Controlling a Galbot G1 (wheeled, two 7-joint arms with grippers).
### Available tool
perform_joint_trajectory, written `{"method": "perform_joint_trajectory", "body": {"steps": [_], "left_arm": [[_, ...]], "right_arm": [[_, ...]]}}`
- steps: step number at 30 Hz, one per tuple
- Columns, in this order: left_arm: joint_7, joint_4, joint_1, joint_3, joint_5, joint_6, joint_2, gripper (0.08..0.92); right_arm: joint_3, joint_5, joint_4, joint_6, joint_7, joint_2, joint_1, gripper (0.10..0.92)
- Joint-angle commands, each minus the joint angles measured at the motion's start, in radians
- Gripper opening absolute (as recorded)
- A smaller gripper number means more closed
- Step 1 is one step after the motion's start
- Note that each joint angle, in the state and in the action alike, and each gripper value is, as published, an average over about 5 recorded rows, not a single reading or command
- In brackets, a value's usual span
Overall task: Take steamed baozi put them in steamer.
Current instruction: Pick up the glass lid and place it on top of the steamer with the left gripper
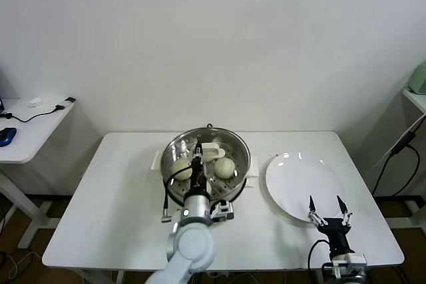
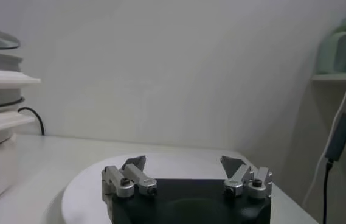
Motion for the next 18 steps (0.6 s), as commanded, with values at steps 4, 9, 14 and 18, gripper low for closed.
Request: {"method": "perform_joint_trajectory", "body": {"steps": [4, 9, 14, 18], "left_arm": [[-0.024, 0.053, -0.009, -0.015, 0.054, -0.012, -0.006, 0.135], [-0.015, 0.051, -0.002, -0.013, 0.049, -0.011, -0.004, 0.135], [-0.005, 0.04, 0.006, -0.003, 0.044, -0.009, -0.004, 0.135], [-0.006, 0.048, 0.002, -0.001, 0.043, -0.009, -0.007, 0.135]], "right_arm": [[0.004, 0.001, 0.0, 0.006, 0.004, 0.003, 0.0, 0.823], [0.005, 0.0, -0.001, 0.006, 0.002, 0.002, 0.0, 0.823], [0.004, -0.004, -0.001, 0.005, 0.002, 0.003, 0.003, 0.823], [0.002, -0.014, -0.004, 0.01, 0.004, 0.005, 0.005, 0.823]]}}
